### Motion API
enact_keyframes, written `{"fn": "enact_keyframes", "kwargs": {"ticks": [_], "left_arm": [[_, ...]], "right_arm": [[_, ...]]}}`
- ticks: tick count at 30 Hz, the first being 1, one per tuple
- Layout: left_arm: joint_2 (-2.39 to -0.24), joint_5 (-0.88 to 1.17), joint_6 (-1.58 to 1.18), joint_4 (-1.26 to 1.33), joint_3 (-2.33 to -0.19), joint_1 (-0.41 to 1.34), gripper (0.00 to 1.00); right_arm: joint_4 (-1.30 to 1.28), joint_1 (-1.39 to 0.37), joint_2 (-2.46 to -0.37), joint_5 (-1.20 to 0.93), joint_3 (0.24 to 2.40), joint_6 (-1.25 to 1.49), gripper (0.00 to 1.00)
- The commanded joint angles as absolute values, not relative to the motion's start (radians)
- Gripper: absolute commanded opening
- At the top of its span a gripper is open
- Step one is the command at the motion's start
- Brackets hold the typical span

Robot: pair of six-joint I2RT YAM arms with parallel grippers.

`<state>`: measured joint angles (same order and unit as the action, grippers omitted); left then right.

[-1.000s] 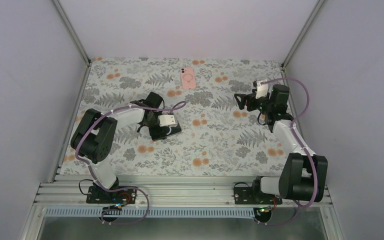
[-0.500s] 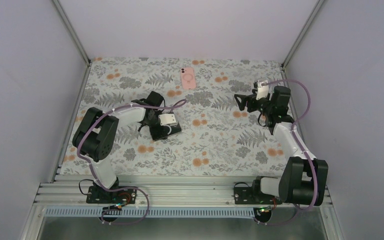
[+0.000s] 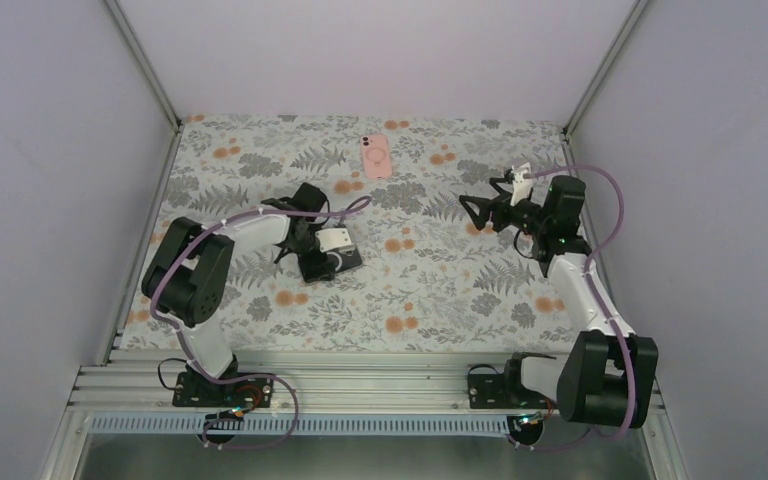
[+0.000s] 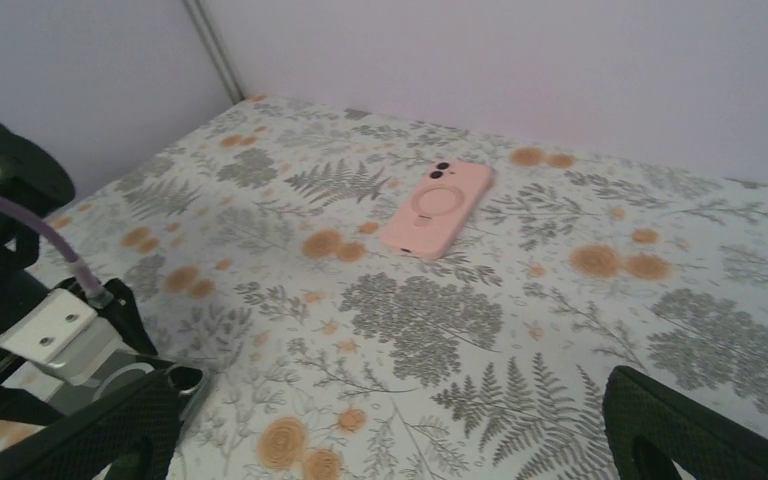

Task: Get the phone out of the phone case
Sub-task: Pick up the phone at the center of the board.

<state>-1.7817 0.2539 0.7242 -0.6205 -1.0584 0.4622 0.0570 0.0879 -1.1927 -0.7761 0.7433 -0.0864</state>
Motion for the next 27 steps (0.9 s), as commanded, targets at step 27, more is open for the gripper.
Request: {"fn": "enact_keyframes", "kwargs": {"ticks": [27], "left_arm": [[-1.599,0.327,0.612,-0.657,-1.393,0.613,0.50]], "right_arm": [[-0.222,-0.132,-1.444,-1.105,0.985,0.356,0.88]]}}
